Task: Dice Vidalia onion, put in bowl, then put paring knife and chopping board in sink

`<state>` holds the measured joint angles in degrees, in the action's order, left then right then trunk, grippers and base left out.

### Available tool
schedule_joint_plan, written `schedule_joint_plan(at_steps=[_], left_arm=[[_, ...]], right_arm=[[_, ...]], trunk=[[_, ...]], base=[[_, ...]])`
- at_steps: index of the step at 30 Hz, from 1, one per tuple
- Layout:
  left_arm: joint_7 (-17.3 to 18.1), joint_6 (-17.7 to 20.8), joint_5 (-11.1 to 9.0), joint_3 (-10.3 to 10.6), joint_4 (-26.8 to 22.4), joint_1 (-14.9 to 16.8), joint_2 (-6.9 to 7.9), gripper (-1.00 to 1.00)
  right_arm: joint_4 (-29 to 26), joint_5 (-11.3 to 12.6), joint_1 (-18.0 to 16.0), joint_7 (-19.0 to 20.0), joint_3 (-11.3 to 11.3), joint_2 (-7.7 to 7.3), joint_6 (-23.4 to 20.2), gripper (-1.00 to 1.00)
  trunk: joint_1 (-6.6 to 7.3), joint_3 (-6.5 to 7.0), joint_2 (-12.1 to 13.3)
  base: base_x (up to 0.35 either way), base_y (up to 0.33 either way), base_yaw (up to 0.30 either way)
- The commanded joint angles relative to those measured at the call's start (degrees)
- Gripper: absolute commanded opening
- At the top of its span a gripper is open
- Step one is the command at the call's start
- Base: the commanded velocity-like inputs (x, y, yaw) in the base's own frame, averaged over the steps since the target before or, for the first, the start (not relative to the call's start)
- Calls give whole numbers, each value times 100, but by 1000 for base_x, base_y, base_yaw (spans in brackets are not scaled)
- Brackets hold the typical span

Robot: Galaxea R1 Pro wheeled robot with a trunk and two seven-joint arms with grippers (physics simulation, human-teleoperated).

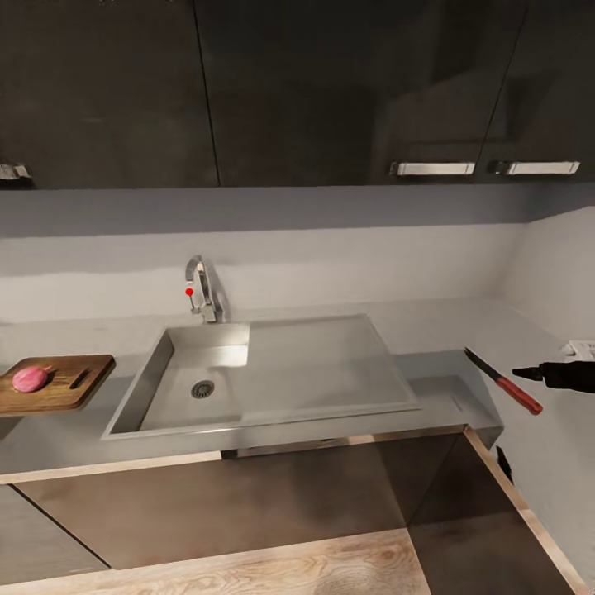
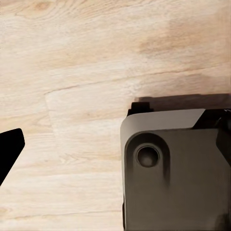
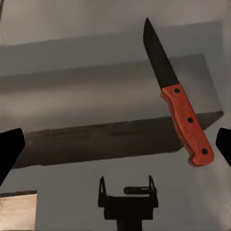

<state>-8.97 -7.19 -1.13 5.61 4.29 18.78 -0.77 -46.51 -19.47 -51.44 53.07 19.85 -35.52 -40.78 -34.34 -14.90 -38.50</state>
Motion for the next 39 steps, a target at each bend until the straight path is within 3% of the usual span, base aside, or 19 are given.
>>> schedule_joint_plan(at_steps=[1, 6, 13, 18, 23, 39], left_arm=[[-23, -44, -10, 46, 28, 12, -3, 100], [-25, -39, -10, 46, 28, 12, -3, 100], [-26, -37, -10, 45, 28, 12, -5, 100], [-26, -24, -10, 47, 28, 12, -7, 100], [-3, 341, -10, 47, 21, 12, -10, 100], [0, 389, -10, 50, 20, 12, -19, 100]], right_arm=[[40, -57, -6, 55, 18, 2, -14, 100], [187, -54, -6, 61, 186, 1, 138, 100], [428, -57, -6, 63, 865, 3, 439, 100], [577, -57, -6, 63, 942, 15, 605, 100], [665, -57, -6, 56, 965, 11, 689, 100], [670, -57, -6, 55, 977, 2, 694, 100]], trunk=[[21, 10, 34], [131, 100, 235], [284, 225, 515], [394, 315, 716], [504, 405, 916], [856, 692, 1558]], base=[[0, 0, 0], [0, 0, 0], [0, 0, 0], [0, 0, 0], [0, 0, 0], [0, 0, 0]])
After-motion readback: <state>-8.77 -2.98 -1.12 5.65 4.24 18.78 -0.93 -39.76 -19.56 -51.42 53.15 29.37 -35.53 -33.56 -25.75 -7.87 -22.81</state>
